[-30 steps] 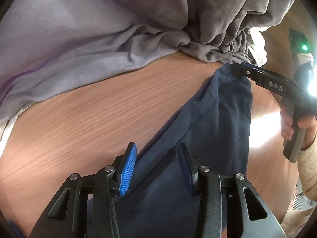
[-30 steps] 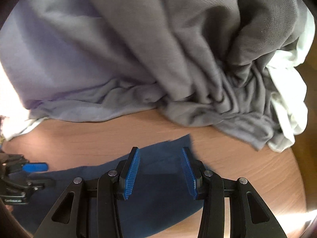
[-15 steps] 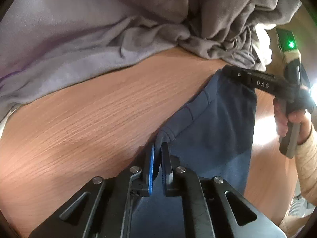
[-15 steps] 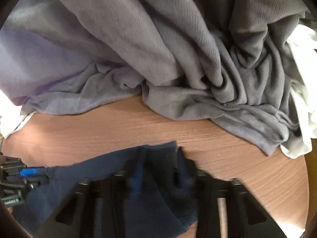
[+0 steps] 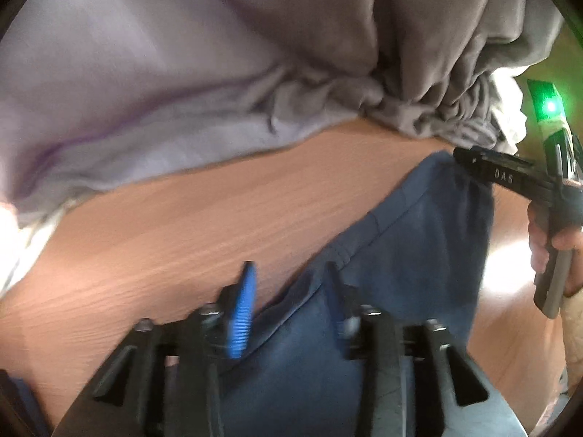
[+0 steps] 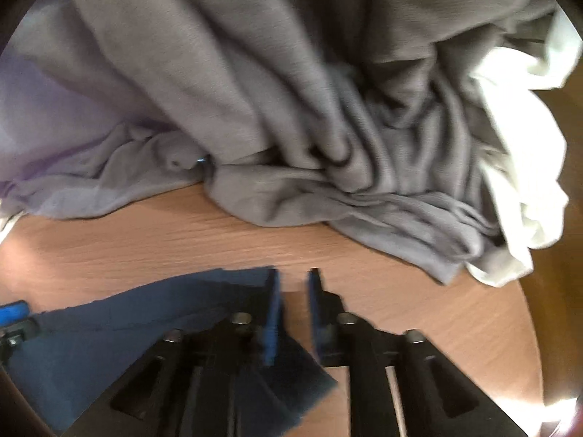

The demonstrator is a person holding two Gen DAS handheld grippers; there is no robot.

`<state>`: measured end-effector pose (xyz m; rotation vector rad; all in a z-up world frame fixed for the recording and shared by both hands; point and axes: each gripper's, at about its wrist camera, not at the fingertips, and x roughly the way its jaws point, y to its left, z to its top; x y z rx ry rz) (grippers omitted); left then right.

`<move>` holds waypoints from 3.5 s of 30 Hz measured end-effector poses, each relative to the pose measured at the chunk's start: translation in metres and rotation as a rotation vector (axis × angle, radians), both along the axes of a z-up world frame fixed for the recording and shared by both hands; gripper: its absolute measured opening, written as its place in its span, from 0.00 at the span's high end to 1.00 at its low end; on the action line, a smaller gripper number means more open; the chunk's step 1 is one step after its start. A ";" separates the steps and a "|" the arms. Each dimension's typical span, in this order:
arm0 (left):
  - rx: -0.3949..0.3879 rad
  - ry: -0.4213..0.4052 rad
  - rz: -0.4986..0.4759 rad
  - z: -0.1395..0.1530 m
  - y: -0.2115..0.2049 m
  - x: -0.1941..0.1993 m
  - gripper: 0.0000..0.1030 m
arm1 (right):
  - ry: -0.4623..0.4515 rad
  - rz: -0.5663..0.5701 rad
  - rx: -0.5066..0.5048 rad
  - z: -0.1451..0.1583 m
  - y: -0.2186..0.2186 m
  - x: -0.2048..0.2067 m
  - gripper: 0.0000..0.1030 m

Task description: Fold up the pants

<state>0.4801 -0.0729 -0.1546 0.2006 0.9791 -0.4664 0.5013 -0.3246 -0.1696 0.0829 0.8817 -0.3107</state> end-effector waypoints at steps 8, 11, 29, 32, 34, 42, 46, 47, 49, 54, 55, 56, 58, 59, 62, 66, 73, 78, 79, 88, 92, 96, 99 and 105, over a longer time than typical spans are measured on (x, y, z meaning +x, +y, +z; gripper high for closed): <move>-0.043 -0.116 0.020 0.050 0.040 -0.048 0.51 | -0.153 0.113 -0.012 0.062 0.048 -0.050 0.53; -0.058 -0.123 0.058 0.060 0.066 -0.062 0.51 | -0.198 0.171 0.018 0.084 0.072 -0.062 0.53; -0.031 -0.055 0.180 0.033 0.201 -0.096 0.52 | -0.169 0.511 0.078 0.081 0.236 -0.068 0.53; -0.057 -0.019 0.176 0.023 0.211 -0.091 0.52 | -0.139 0.531 0.104 0.068 0.251 -0.064 0.53; -0.074 0.005 0.170 0.015 0.215 -0.086 0.52 | -0.124 0.538 0.115 0.063 0.257 -0.061 0.53; -0.170 0.116 0.158 -0.016 0.224 -0.064 0.52 | -0.077 0.530 0.136 0.043 0.276 -0.051 0.53; -0.200 0.126 0.186 -0.022 0.227 -0.064 0.78 | -0.063 0.526 0.136 0.039 0.279 -0.051 0.53; -0.210 0.126 0.181 -0.020 0.227 -0.065 0.78 | -0.059 0.525 0.138 0.038 0.280 -0.051 0.53; -0.215 0.104 0.166 -0.012 0.225 -0.073 0.83 | -0.057 0.528 0.138 0.038 0.281 -0.051 0.53; -0.196 0.077 0.203 0.013 0.222 -0.090 0.85 | -0.061 0.543 0.143 0.040 0.282 -0.054 0.53; -0.168 0.068 0.217 0.017 0.221 -0.094 0.84 | -0.061 0.544 0.142 0.040 0.282 -0.055 0.53; -0.132 0.059 0.232 0.018 0.219 -0.096 0.84 | -0.060 0.543 0.140 0.039 0.281 -0.055 0.53; -0.077 0.056 0.256 0.013 0.216 -0.098 0.84 | -0.053 0.537 0.142 0.038 0.278 -0.056 0.53; -0.044 0.061 0.262 0.007 0.214 -0.098 0.83 | -0.049 0.530 0.142 0.037 0.275 -0.057 0.53; 0.006 0.083 0.271 -0.007 0.213 -0.096 0.80 | -0.044 0.507 0.137 0.037 0.269 -0.060 0.53; 0.052 0.063 0.288 -0.007 0.210 -0.097 0.71 | -0.041 0.467 0.123 0.038 0.256 -0.068 0.53; 0.062 -0.073 0.232 0.028 0.189 -0.112 0.52 | -0.071 0.384 0.105 0.051 0.229 -0.089 0.53; -0.005 -0.139 0.167 0.052 0.164 -0.120 0.45 | -0.131 0.329 0.092 0.070 0.210 -0.110 0.43; -0.023 -0.148 0.154 0.057 0.159 -0.122 0.44 | -0.146 0.322 0.088 0.074 0.207 -0.115 0.43; -0.124 -0.245 0.072 0.088 0.110 -0.128 0.27 | -0.338 0.159 0.032 0.110 0.163 -0.166 0.31; -0.090 -0.297 0.023 0.096 0.083 -0.129 0.25 | -0.321 0.095 0.028 0.111 0.136 -0.175 0.31; -0.087 -0.306 -0.040 0.102 0.054 -0.121 0.23 | -0.304 0.046 0.037 0.107 0.112 -0.178 0.31; -0.099 -0.305 -0.098 0.106 0.029 -0.108 0.22 | -0.306 0.015 0.045 0.105 0.098 -0.182 0.31; -0.137 -0.273 -0.188 0.104 -0.010 -0.079 0.22 | -0.303 -0.023 0.059 0.093 0.073 -0.175 0.31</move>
